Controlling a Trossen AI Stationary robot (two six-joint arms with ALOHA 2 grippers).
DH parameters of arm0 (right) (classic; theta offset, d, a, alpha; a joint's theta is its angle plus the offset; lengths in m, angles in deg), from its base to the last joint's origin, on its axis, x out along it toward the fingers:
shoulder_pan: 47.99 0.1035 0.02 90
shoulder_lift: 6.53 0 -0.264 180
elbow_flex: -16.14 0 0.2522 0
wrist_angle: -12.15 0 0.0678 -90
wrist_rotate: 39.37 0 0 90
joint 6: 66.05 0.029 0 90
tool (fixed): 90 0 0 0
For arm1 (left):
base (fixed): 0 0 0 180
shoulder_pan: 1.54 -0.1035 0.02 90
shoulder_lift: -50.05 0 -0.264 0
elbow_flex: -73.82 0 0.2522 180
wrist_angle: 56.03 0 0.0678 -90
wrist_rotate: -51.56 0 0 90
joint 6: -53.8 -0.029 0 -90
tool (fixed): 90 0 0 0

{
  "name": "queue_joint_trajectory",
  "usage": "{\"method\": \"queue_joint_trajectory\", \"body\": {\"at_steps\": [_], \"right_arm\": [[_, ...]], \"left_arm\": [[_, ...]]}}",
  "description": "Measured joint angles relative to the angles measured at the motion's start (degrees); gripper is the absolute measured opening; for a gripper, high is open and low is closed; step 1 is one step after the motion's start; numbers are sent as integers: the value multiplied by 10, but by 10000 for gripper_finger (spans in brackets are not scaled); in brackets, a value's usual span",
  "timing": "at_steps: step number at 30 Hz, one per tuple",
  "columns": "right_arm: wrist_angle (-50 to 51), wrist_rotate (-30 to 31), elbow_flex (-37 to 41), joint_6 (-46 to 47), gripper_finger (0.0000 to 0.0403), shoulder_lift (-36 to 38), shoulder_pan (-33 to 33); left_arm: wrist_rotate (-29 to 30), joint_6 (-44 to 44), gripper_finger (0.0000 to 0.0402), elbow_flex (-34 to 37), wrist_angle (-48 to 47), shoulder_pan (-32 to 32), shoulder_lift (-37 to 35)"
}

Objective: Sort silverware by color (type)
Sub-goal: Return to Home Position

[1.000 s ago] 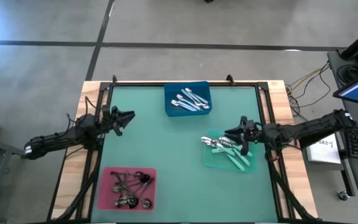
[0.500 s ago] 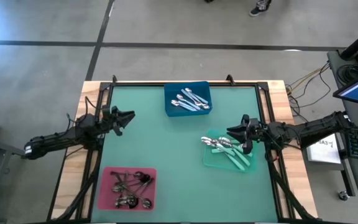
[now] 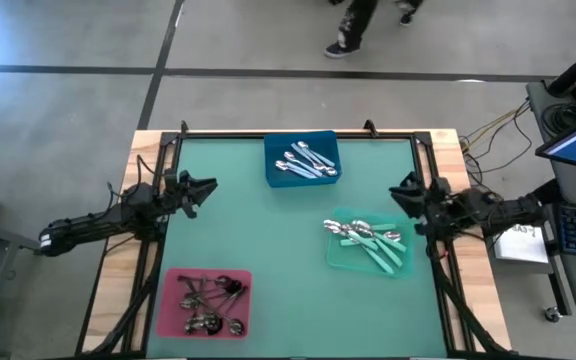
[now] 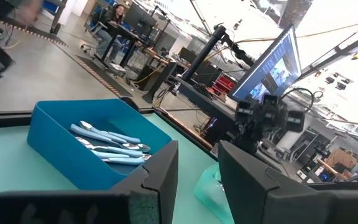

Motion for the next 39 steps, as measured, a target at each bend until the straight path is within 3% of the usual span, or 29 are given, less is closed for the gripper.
{"method": "queue_joint_trajectory", "body": {"at_steps": [39], "right_arm": [[-13, 0, 0, 0, 77, -12, 0]], "left_arm": [[0, 0, 98, 0, 0, 0, 1]]}}
